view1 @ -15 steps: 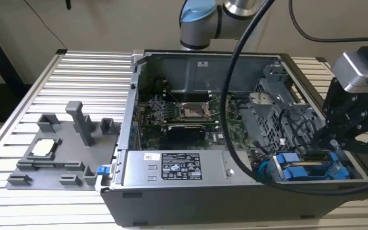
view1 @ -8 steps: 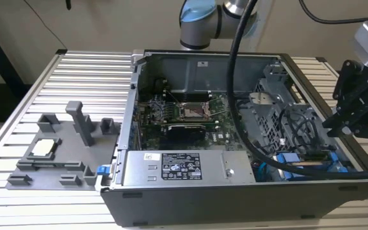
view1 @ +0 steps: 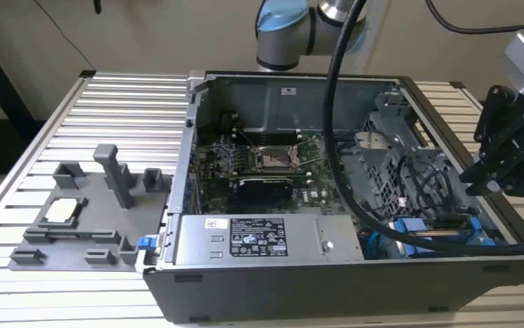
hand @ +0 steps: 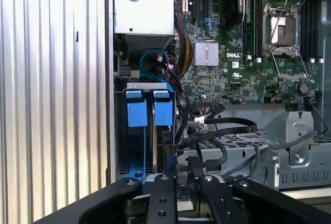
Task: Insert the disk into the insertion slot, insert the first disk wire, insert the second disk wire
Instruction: 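Insert the second disk wire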
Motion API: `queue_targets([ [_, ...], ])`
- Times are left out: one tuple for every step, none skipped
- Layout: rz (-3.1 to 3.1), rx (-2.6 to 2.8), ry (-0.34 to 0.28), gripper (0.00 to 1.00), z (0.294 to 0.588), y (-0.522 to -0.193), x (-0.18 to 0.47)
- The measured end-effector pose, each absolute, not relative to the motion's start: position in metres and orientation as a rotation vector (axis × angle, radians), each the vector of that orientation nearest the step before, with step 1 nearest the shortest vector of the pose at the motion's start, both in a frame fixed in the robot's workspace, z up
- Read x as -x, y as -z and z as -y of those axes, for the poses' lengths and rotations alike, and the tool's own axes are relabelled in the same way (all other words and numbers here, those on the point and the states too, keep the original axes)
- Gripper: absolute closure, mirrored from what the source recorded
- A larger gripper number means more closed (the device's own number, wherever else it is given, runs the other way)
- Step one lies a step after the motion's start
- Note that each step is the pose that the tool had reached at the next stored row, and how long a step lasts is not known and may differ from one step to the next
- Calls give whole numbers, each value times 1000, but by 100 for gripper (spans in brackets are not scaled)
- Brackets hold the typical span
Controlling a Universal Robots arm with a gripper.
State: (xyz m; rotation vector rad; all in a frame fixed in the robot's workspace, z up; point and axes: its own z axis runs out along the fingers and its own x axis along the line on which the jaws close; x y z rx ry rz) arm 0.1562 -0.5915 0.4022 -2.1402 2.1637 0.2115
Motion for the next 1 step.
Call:
queue_targets([
  [-2164,2140,-212,76,592,-402,-156],
])
